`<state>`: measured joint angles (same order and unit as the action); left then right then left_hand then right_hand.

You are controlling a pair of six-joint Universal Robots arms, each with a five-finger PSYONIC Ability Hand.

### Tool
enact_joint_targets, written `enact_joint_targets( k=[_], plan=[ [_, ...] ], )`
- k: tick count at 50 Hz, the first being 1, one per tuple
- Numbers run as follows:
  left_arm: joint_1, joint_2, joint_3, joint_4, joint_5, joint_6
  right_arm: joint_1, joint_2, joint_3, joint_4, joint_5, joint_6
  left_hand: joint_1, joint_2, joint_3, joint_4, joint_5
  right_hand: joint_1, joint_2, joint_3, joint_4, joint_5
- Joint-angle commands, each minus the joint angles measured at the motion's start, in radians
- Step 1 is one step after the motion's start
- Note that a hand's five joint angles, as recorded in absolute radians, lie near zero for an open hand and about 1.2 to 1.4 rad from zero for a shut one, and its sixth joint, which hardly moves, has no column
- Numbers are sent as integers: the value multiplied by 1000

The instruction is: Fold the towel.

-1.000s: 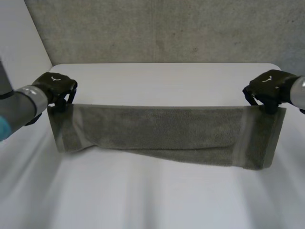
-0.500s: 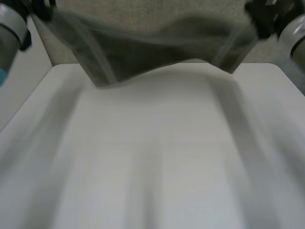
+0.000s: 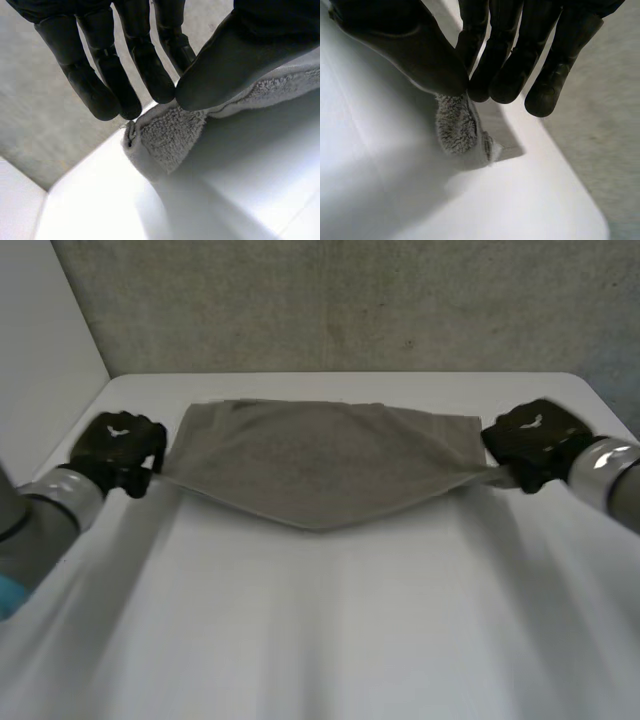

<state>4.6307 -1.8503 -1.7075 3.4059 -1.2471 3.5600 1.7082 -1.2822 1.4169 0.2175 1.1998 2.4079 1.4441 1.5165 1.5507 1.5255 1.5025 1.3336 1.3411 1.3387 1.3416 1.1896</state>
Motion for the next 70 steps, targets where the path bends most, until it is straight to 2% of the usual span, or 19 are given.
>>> enact_joint_targets(
  k=[1,4,11,16,21,24,29,34,40,45,55,57,58,59,60,61,62,64,70],
  plan=[
    [118,313,-147,-14,64,-9,-99,-268,80,39,-45,-6,-48,-120,-154,-129,-281,63,55,58,55,32],
    [155,382,-181,-20,80,-10,-133,-301,71,98,-80,-10,-48,-120,-154,-129,-281,63,55,58,55,32],
    [152,391,-202,-16,107,-10,-160,-273,67,186,-166,-87,-48,-120,-154,-129,-281,63,55,58,55,32],
    [111,258,-178,-10,107,-7,-141,-117,31,189,-149,-122,-48,-120,-154,-129,-281,63,55,58,55,32],
    [28,4,-25,-2,80,-1,-82,102,-106,197,-79,-116,-48,-120,-154,-129,-281,63,55,58,55,32],
    [7,-61,29,-5,61,-1,-53,155,-151,195,-48,-115,-48,-120,-154,-129,-281,63,55,58,55,32],
    [-32,-281,253,-14,-55,0,28,341,-338,177,84,-92,-48,-120,-154,-129,-281,63,55,58,55,32],
    [-50,-403,420,-37,-123,0,53,447,-459,111,130,-40,-48,-120,-154,-129,-281,63,55,58,55,32],
    [-92,-495,580,-69,-163,-1,62,532,-549,37,164,11,-48,-120,-154,-129,-281,63,55,58,55,32],
    [-107,-605,770,-117,-233,0,91,604,-640,-62,240,34,-48,-120,-154,-129,-281,63,55,58,55,32],
    [-162,-724,943,-217,-259,-1,119,691,-708,-105,254,22,-48,-120,-154,-129,-281,63,55,58,55,32],
    [-162,-734,954,-218,-267,-1,125,702,-716,-109,253,23,-48,-120,-154,-129,-281,23,15,18,15,-8],
    [-164,-741,959,-218,-284,-1,126,710,-722,-109,253,25,-48,-120,-154,-129,-281,-222,-229,-227,-229,-252],
    [-164,-742,960,-217,-304,-1,126,715,-727,-113,256,25,-48,-120,-154,-129,-281,-602,-609,-607,-610,-632],
    [-164,-742,960,-217,-304,-1,126,715,-727,-113,256,25,-48,-120,-154,-129,-281,-606,-613,-611,-614,-636],
    [-164,-742,957,-217,-325,-3,128,721,-728,-119,267,28,-306,-378,-413,-388,-539,-1097,-1104,-1102,-1105,-1127],
    [-164,-742,957,-217,-325,-3,128,721,-728,-119,267,28,-309,-381,-415,-390,-542,-1102,-1109,-1107,-1110,-1132],
    [-167,-735,948,-223,-354,-13,131,719,-721,-125,306,37,-1270,-1342,-1376,-1351,-1502,-1159,-1167,-1164,-1167,-1190],
    [-184,-675,881,-223,-347,-24,139,680,-636,-135,320,56,-1266,-1338,-1372,-1347,-1499,-1159,-1167,-1164,-1167,-1190]
  ],
)
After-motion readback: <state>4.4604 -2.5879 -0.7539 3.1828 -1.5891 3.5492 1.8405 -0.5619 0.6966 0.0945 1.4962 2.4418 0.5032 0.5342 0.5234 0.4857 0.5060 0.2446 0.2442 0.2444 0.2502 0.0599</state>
